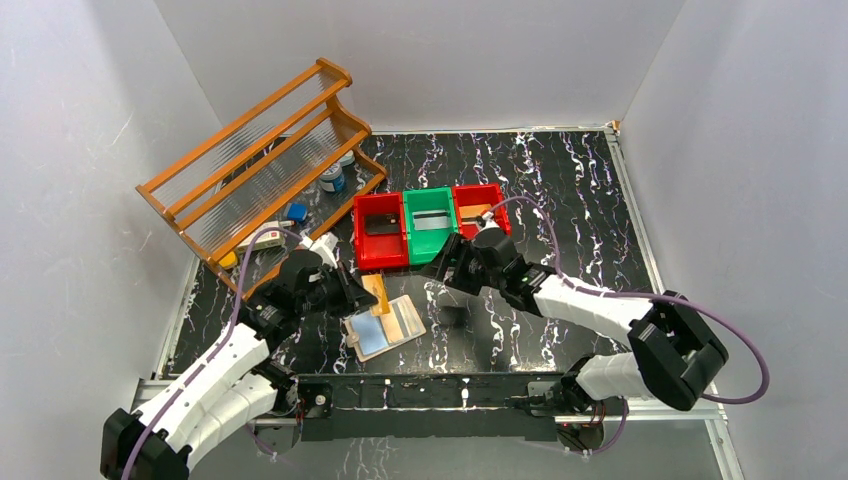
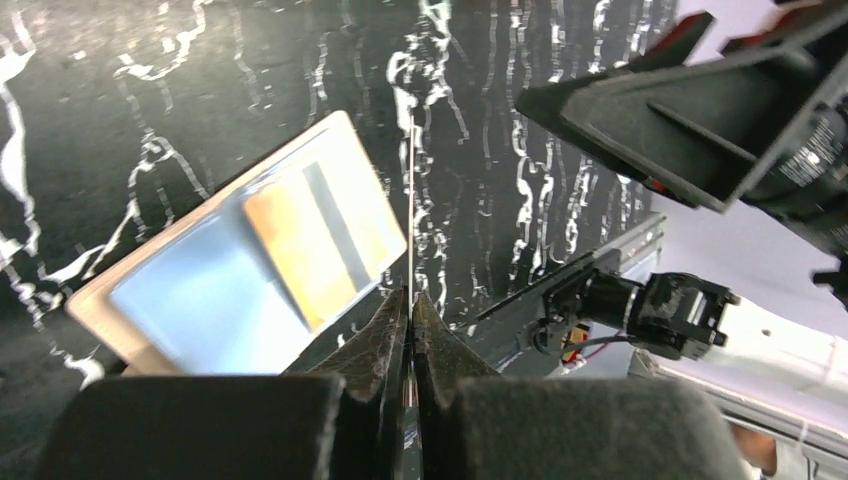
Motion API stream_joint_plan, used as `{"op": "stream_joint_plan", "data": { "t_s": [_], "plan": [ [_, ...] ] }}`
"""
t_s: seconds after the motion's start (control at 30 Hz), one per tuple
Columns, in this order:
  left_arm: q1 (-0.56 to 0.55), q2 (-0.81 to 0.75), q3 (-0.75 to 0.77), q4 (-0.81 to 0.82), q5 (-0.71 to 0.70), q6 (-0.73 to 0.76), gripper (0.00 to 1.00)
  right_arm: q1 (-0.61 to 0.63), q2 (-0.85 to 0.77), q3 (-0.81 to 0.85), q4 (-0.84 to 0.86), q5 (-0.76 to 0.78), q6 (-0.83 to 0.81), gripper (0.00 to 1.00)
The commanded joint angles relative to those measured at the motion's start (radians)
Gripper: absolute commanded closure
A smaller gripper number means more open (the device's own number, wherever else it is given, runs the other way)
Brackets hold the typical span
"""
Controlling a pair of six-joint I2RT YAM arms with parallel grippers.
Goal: Take the credit cards out of the card holder
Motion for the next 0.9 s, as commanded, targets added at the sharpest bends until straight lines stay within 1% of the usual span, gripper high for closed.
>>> {"op": "stream_joint_plan", "data": {
  "t_s": [0.0, 0.2, 0.27, 0.43, 0.57, 0.87],
  "plan": [
    [-0.001, 0.004, 0.024, 0.124, 0.107, 0.015, 1.0, -0.05, 0.031, -0.003, 0.2, -0.216, 0.025, 0.18],
    [-0.001, 0.023, 0.022, 0.189, 0.149, 0.007, 1.0, -0.051, 0.091, -0.051, 0.476, -0.372, 0.099, 0.25],
    [0.0, 0.024, 0.018, 0.207, 0.156, 0.001, 1.0, -0.051, 0.126, -0.063, 0.57, -0.426, 0.125, 0.28],
    [-0.001, 0.031, 0.0, 0.254, 0.178, -0.019, 1.0, -0.051, 0.188, -0.086, 0.732, -0.498, 0.193, 0.37],
    [0.0, 0.037, -0.011, 0.278, 0.189, -0.034, 1.0, -0.05, 0.206, -0.087, 0.782, -0.525, 0.204, 0.4],
    [0.001, 0.044, -0.026, 0.311, 0.192, -0.054, 1.0, -0.05, 0.22, -0.087, 0.8, -0.548, 0.205, 0.42]
  ]
}}
